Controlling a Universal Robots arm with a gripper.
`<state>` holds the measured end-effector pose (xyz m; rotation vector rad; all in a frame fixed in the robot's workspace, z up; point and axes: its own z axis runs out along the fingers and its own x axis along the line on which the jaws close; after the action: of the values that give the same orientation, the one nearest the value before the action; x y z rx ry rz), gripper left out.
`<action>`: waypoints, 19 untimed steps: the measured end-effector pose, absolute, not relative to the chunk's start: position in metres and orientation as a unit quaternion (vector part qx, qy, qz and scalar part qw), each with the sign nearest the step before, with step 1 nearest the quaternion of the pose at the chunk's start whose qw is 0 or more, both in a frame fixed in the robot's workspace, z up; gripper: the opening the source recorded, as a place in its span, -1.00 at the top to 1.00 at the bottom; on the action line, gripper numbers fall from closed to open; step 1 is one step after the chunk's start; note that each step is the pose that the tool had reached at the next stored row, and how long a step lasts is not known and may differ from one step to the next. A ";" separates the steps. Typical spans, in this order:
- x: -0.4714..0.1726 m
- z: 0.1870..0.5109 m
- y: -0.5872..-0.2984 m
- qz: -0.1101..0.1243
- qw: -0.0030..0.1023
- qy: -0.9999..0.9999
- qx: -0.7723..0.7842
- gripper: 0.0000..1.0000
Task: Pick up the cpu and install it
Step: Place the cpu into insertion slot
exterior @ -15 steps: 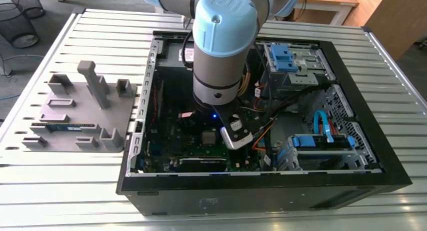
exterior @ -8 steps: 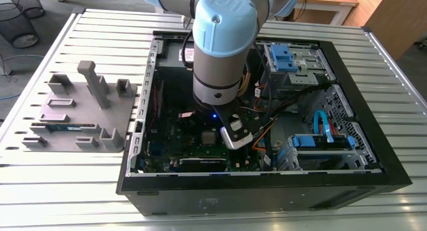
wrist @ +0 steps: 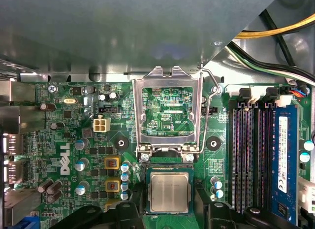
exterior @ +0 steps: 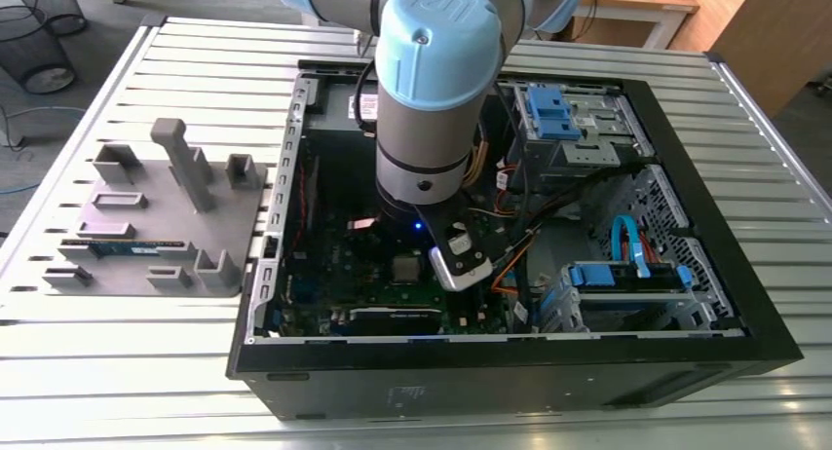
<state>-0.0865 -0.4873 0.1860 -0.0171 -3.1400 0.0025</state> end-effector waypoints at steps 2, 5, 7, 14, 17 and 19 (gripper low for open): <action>-0.086 0.186 -0.487 0.001 0.001 -1.000 -0.005 0.01; -0.086 0.186 -0.487 0.001 0.001 -1.000 -0.005 0.01; -0.086 0.187 -0.487 0.000 0.000 -1.000 -0.005 0.01; -0.086 0.191 -0.487 0.001 0.001 -1.000 -0.005 0.01; -0.087 0.191 -0.487 0.001 0.001 -1.000 -0.005 0.01; -0.087 0.191 -0.488 0.001 0.001 -1.000 -0.005 0.01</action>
<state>-0.0868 -0.4878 0.1914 -0.0168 -3.1400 0.0026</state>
